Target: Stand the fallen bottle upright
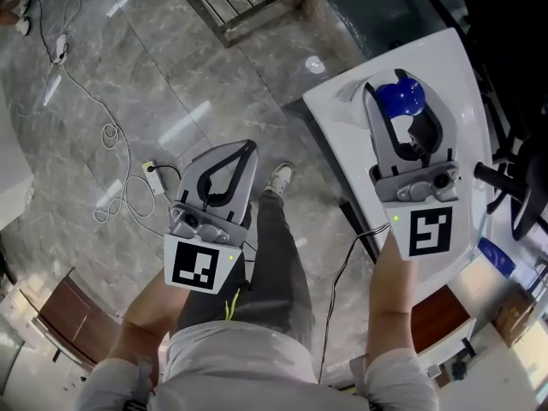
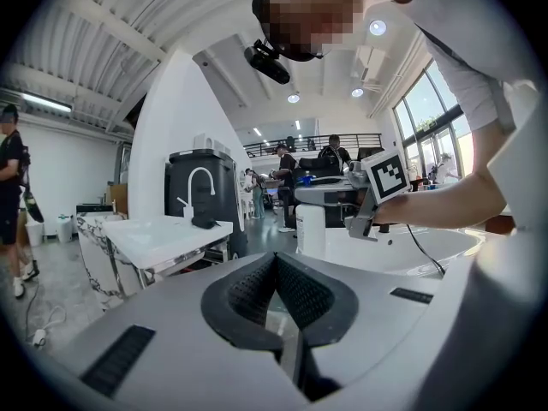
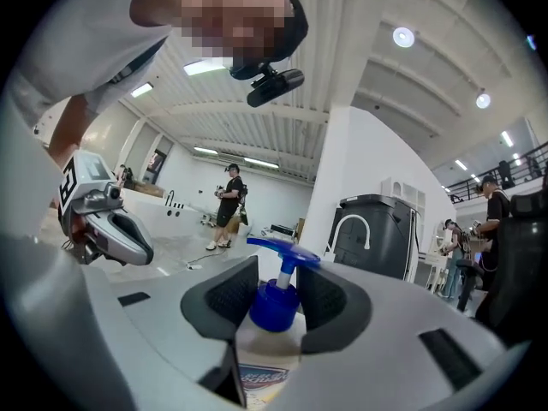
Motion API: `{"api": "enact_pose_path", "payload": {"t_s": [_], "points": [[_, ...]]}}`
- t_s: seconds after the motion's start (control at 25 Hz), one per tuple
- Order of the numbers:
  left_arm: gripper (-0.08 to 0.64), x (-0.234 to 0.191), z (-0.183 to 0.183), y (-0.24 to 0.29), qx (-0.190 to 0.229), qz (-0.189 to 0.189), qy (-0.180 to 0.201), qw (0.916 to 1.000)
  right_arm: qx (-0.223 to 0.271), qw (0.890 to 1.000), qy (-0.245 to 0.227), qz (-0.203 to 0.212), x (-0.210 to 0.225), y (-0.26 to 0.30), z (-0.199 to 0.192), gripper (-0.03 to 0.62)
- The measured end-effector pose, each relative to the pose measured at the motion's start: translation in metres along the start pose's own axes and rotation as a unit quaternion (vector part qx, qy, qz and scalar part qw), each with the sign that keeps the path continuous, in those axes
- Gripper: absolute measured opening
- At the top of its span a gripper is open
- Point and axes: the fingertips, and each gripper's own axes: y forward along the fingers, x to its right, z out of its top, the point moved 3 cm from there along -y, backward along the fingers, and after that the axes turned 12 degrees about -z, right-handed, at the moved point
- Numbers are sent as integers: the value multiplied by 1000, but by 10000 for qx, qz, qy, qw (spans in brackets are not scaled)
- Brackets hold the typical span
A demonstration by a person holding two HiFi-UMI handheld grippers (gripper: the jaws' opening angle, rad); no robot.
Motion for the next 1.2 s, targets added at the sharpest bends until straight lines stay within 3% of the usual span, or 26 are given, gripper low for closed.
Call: {"api": "enact_pose_path", "payload": {"t_s": [0.4,0.6,1.2], "points": [[17,1,-11,2,-64,70,8,10000,-34,9996,-289,51,-3,-3,-8,175],[17,3,-17,2,-87,104,-20,9999,-25,9996,-278,48,-5,-3,-9,224],[17,8,-20,4,-158,31,-2,9999,-61,9999,-1,-96,4,-7,-8,241]]}}
